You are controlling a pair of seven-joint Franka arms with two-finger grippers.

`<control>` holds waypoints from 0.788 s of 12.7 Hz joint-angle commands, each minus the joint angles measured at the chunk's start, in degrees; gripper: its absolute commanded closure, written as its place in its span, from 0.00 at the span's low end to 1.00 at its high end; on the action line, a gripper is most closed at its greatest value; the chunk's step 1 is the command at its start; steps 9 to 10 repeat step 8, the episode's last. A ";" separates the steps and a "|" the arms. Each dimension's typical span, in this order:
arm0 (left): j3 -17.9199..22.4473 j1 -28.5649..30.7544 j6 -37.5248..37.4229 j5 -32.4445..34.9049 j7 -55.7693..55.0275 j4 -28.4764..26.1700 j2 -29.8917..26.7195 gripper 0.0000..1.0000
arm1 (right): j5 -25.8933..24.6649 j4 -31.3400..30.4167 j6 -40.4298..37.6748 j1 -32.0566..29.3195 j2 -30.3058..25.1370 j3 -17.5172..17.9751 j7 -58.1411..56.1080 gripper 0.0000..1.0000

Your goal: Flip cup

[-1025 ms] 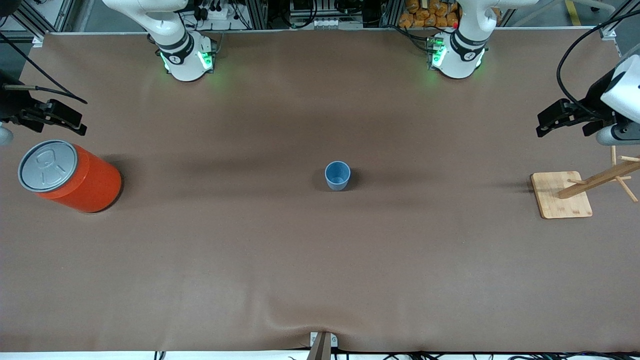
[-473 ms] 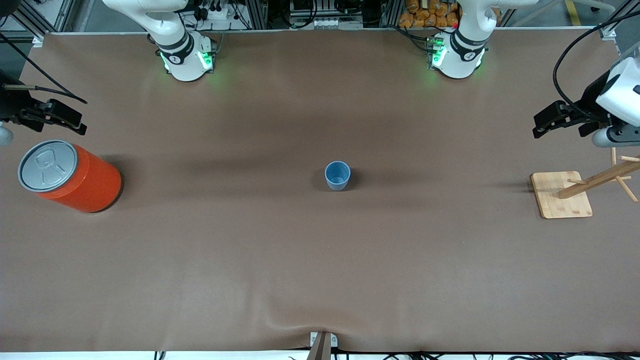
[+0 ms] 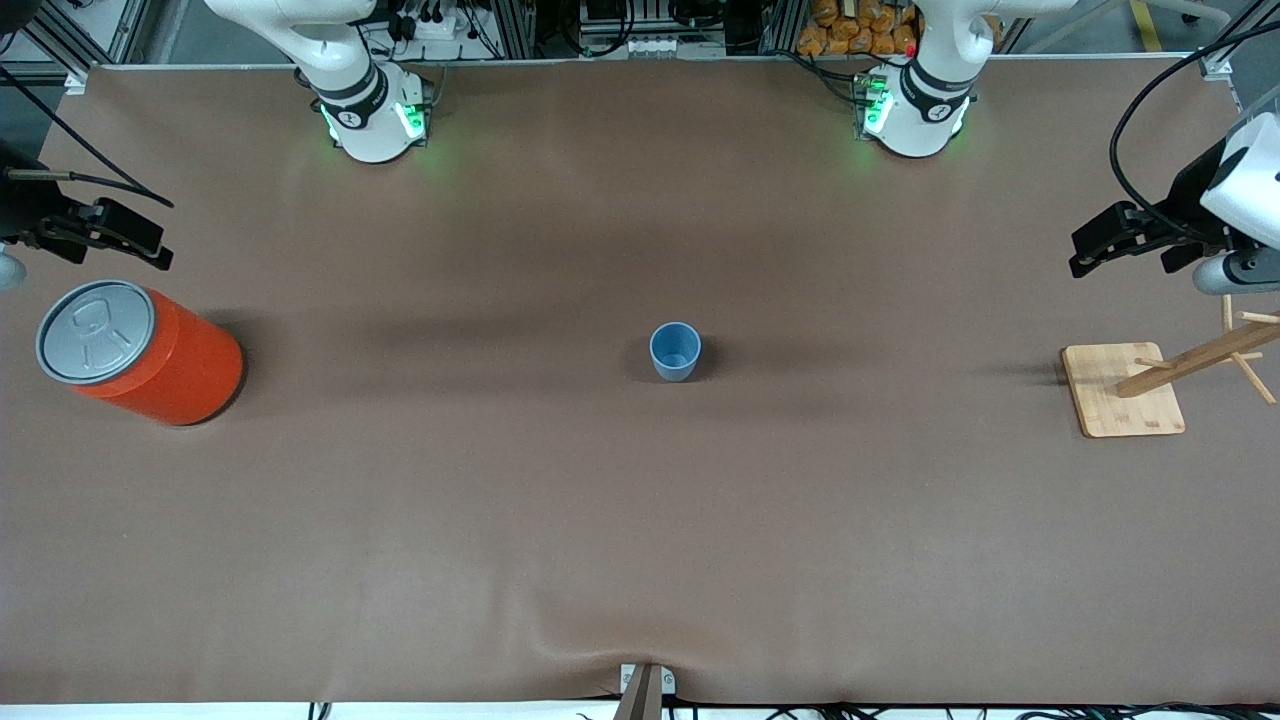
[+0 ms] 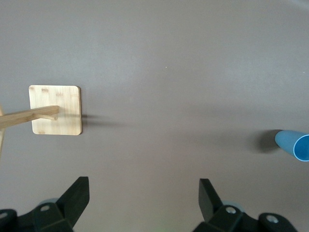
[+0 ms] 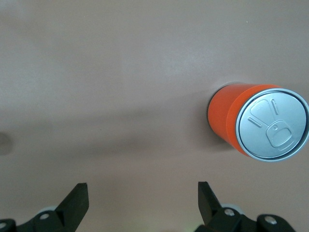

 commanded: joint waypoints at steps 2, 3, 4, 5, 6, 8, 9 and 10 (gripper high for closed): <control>-0.25 0.31 -0.98 0.47 -0.25 1.19 0.45 0.00 | 0.02 1.24 -1.05 -0.15 0.57 0.02 -0.61 0.00; -0.33 0.31 -1.77 0.47 -0.25 1.28 0.19 0.00 | 0.02 1.24 -1.05 -0.15 0.57 0.02 -0.61 0.00; -0.33 0.22 -2.21 0.47 -0.25 1.28 -0.16 0.00 | 0.02 1.24 -1.05 -0.15 0.57 0.02 -0.61 0.00; -0.51 0.13 -2.48 0.47 -0.16 1.28 -0.16 0.00 | 0.02 1.24 -1.13 -0.15 0.57 0.02 -0.61 0.00; -0.51 0.13 -2.83 0.47 -0.25 1.37 -0.51 0.00 | 0.02 1.24 -1.14 -0.15 0.57 0.02 -0.61 0.00; -0.51 0.30 -3.44 0.47 -0.25 1.28 -1.04 0.00 | 0.02 1.24 -1.22 -0.15 0.57 0.02 -0.61 0.00; -0.51 0.30 -3.44 0.47 -0.25 1.28 -1.04 0.00 | 0.02 1.24 -1.22 -0.15 0.57 0.02 -0.61 0.00; -0.51 0.30 -3.44 0.47 -0.25 1.28 -1.04 0.00 | 0.02 1.24 -1.22 -0.15 0.57 0.02 -0.61 0.00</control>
